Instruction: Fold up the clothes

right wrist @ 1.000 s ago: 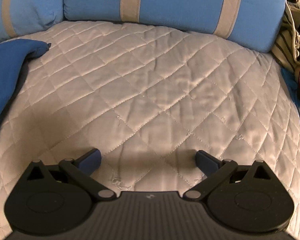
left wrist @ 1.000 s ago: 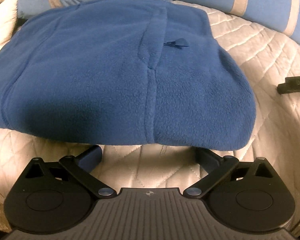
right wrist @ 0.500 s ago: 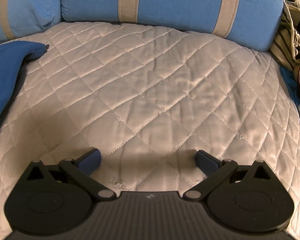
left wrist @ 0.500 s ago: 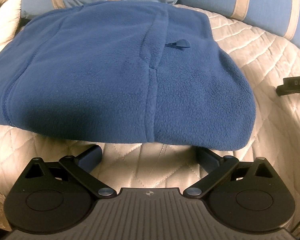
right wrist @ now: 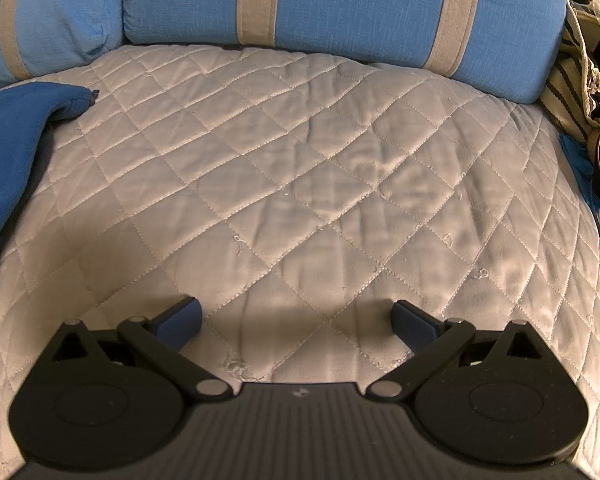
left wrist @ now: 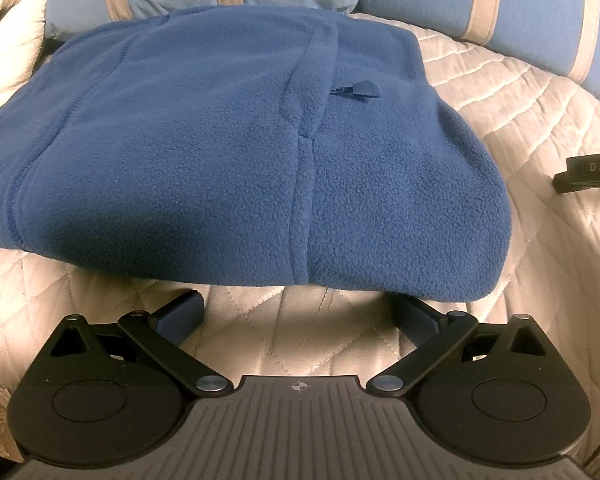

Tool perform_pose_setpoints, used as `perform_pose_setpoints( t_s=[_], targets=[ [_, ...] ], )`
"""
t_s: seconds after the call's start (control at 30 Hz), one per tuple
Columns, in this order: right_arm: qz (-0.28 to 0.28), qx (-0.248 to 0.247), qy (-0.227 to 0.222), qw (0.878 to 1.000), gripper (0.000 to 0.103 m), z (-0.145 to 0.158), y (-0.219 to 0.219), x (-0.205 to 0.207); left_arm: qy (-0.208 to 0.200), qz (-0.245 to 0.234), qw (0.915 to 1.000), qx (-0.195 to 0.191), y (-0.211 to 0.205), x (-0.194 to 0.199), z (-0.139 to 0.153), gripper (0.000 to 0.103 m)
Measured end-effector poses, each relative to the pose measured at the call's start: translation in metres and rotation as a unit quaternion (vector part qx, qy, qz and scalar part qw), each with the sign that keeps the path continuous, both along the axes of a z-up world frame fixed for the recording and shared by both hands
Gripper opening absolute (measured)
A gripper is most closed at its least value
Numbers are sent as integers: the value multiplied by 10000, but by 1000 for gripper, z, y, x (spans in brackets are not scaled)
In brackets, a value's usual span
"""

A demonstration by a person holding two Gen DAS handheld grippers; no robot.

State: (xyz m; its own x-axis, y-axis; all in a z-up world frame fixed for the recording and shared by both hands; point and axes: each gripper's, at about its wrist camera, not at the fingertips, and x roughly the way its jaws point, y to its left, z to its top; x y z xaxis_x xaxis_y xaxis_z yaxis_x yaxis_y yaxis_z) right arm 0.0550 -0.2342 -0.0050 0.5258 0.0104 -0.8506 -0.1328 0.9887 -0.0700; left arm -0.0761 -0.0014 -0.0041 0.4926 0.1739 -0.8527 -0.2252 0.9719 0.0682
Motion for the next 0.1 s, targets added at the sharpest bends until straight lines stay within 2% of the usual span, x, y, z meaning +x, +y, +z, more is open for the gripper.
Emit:
perform_pose_setpoints(
  t_s=[0.1],
  targets=[
    [-1,-7,2,10000,103,0,1,0,-8,21,10000,20,-1,0,0,103]
  ],
)
